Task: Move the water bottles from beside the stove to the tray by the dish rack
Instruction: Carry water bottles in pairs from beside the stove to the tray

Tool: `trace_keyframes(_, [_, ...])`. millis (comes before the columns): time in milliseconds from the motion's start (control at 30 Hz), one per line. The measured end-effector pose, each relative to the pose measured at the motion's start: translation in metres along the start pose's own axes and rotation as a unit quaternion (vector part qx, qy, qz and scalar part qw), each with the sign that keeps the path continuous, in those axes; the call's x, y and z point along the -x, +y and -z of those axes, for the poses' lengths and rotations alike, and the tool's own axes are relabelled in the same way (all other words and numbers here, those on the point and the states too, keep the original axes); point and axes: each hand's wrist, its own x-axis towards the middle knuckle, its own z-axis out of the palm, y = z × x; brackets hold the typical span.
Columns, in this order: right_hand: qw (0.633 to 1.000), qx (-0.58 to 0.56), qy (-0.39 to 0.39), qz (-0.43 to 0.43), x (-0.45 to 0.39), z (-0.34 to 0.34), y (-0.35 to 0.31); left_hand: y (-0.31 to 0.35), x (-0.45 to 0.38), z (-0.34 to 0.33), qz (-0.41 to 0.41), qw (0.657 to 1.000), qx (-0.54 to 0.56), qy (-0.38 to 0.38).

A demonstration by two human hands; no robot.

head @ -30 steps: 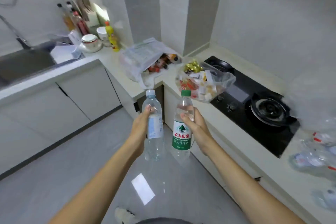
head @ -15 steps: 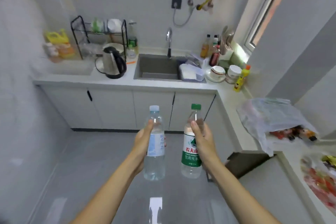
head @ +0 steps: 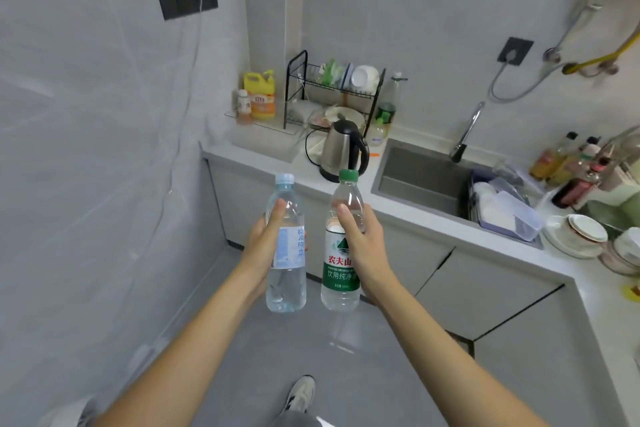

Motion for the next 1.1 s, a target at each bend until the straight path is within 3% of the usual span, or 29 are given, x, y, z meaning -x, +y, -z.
trace_keyframes(433, [0.997,-0.040,-0.067,-0.021,-0.279,-0.122,0.005,0.095,-0.268,0.075,-0.003,0.996,-0.049,0.080])
trace_keyframes(733, [0.998,-0.011,-0.044,-0.036,-0.475,-0.169,0.029,0.143,-0.480,0.078,-0.039,0.995,-0.080,0.042])
trace_keyframes(933, [0.995,0.035,0.033,-0.090,-0.622,-0.194,0.061,0.163,-0.637,0.074,-0.054,0.994,-0.090,-0.023])
trace_keyframes(1100, [0.995,0.034,0.059,-0.073,-0.699,-0.198,0.054,0.182,-0.728,0.063,-0.067,0.985,-0.143,-0.073])
